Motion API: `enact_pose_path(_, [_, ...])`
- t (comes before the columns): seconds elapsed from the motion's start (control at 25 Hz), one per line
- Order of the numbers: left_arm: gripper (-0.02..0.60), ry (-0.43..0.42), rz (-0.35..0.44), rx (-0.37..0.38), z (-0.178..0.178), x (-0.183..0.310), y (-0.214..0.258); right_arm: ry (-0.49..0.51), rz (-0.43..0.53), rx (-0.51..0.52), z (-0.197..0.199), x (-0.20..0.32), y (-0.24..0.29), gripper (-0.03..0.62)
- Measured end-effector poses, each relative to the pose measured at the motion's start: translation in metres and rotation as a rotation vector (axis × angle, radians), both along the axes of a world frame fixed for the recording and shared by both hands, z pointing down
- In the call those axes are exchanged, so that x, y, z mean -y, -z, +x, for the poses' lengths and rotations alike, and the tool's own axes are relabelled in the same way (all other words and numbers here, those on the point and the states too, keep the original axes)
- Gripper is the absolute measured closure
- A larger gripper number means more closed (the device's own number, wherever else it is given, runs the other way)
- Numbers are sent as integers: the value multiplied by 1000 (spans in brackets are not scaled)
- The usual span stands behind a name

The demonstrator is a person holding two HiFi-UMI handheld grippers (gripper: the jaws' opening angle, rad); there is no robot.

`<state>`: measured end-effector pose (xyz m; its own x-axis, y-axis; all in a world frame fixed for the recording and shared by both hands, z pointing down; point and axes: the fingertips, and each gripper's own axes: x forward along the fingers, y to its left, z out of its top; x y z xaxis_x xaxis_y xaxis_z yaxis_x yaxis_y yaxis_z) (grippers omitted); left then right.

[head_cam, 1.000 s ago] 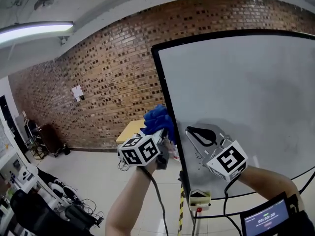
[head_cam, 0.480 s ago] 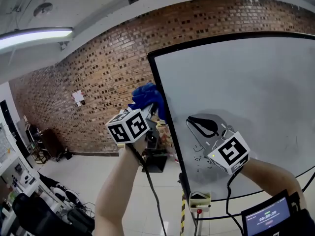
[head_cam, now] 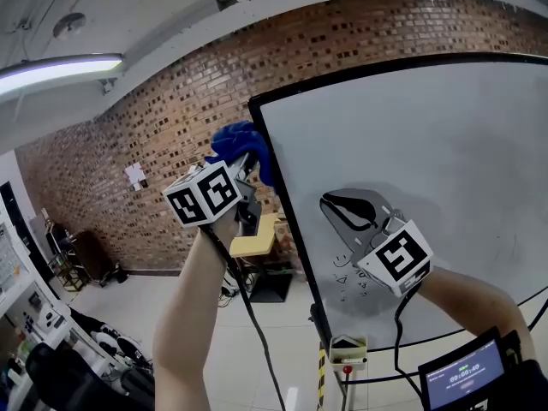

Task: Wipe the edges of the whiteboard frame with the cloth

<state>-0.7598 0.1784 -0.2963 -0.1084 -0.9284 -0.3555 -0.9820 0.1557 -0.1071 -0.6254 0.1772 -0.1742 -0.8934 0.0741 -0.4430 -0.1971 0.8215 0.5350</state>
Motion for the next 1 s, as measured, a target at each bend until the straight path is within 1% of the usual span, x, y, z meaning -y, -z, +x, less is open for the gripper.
enact_pose_path(0.16, [414,14,2,30,-3,-6,18,-4,11,9,1,-3,6,569])
enact_pose_path(0.36, [414,19,16,37,3,-1,37,-10,14,12,11,4,11,569])
enact_pose_path(0.44, [414,14,25,26,2,-2,43,-6,-2,9,13,3,13,569])
enact_pose_path(0.52, [414,-1,64,-7,-2,-8,49,-2,-15,7,12,0,15,569])
enact_pose_path(0.6, [414,-13,102,-34,-1,-6,64,-10,-3,12,17,7,22,569])
enact_pose_path(0.64, [416,-14,108,-34,2,-2,75,-19,3,14,20,12,28,569])
enact_pose_path(0.68, [416,-16,105,-29,4,2,84,-29,-3,9,24,16,33,569])
enact_pose_path(0.8, [414,-17,86,-7,-1,2,99,-51,-69,-33,24,12,36,569])
enact_pose_path(0.92, [414,39,81,54,-10,-12,113,-45,-82,-34,16,10,40,569])
enact_pose_path(1.0, [414,63,58,101,-7,-10,118,-61,-71,-11,20,12,44,569])
